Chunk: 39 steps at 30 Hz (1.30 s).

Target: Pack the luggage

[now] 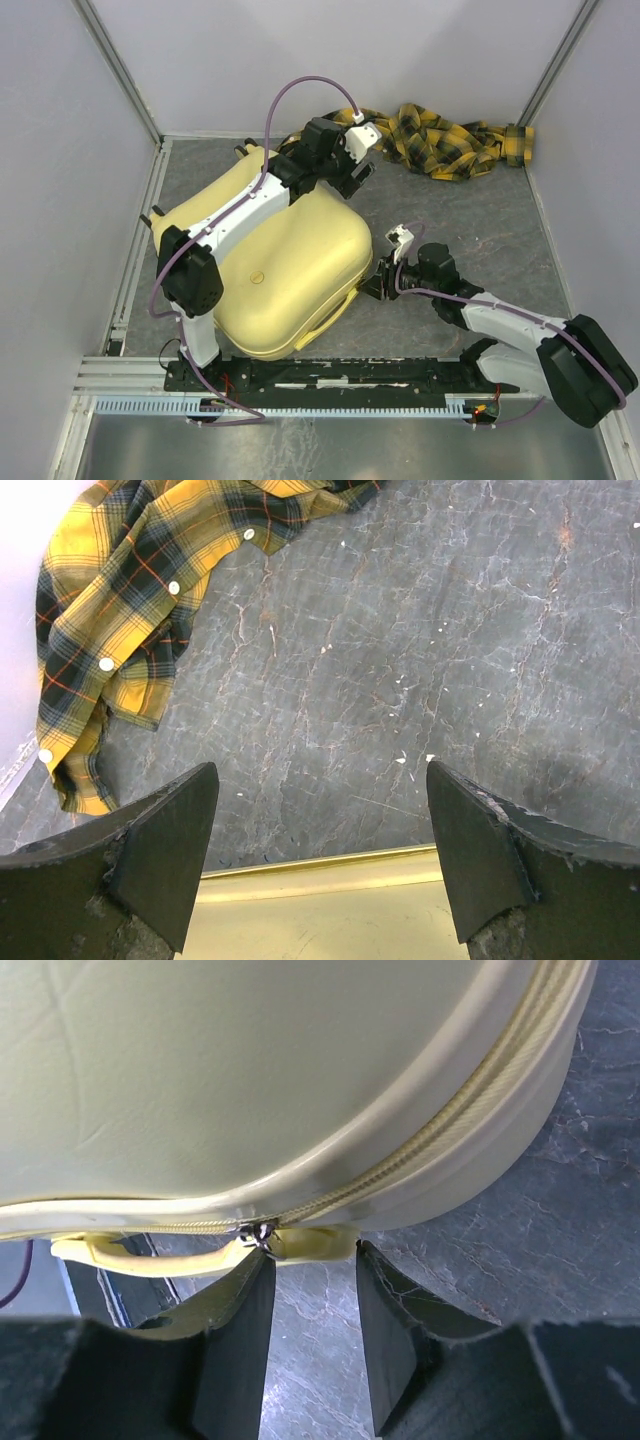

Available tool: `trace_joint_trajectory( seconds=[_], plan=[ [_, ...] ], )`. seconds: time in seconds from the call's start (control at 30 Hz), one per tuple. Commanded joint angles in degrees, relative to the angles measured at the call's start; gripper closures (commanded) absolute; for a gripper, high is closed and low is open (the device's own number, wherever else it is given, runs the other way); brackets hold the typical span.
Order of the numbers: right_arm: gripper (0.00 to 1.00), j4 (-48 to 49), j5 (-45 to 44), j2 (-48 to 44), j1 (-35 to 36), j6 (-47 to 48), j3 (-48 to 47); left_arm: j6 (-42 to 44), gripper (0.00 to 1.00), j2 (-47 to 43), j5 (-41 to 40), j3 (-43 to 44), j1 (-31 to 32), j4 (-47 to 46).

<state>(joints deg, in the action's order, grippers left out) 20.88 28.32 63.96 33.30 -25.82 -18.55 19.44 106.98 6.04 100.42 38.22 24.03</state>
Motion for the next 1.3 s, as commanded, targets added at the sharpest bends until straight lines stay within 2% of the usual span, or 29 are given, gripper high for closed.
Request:
trace_joint_trajectory(
  seconds=[0.0, 0.13, 0.27, 0.4, 0.5, 0.63, 0.8, 1.07, 1.2, 1.27],
  plan=[
    [0.56, 4.74, -3.76, 1.26, 0.63, -4.29, -3.25, -1.53, 0.10, -3.18, -1.21, 0.32, -0.07, -2.85],
    [0.55, 6.30, -2.53, 1.13, 0.97, -7.24, -4.49, -1.33, 0.10, -2.97, -1.15, -0.37, -0.03, -3.09],
    [0.49, 5.10, -1.75, -0.55, 1.47, -7.69, -4.86, -1.62, 0.10, -2.25, -0.74, -0.30, -0.06, -3.57],
    [0.49, 3.32, -2.92, -2.00, 1.64, -8.12, -5.05, -1.86, 0.11, -1.69, -0.60, 0.30, -0.12, -3.64],
    [0.57, 1.31, -5.71, -3.22, 1.59, -8.92, -5.70, -1.84, 0.11, -1.77, -0.62, 0.00, -0.07, -3.73],
    [0.84, -2.18, -5.86, -4.74, 1.65, -8.81, -6.63, -1.71, 0.11, -2.07, -0.67, -0.61, -0.07, -3.66],
    [0.98, -10.51, -8.09, -8.13, 1.61, -6.05, -6.93, -1.35, 0.11, -2.54, -1.06, -1.46, -0.16, -4.03],
    [0.98, -21.63, -11.81, -12.70, 1.65, -0.41, -8.24, -1.17, 0.11, -2.83, -1.25, -1.98, -0.16, -4.12],
    [0.98, -20.78, -17.86, -10.50, 1.64, 4.88, -8.10, -1.22, 0.11, -2.61, -1.10, -1.90, -0.16, -4.26],
    [0.98, -16.48, -16.19, -8.34, 1.61, 7.26, -7.80, -1.36, 0.12, -2.49, -0.91, -1.90, -0.12, -4.19]
  ],
)
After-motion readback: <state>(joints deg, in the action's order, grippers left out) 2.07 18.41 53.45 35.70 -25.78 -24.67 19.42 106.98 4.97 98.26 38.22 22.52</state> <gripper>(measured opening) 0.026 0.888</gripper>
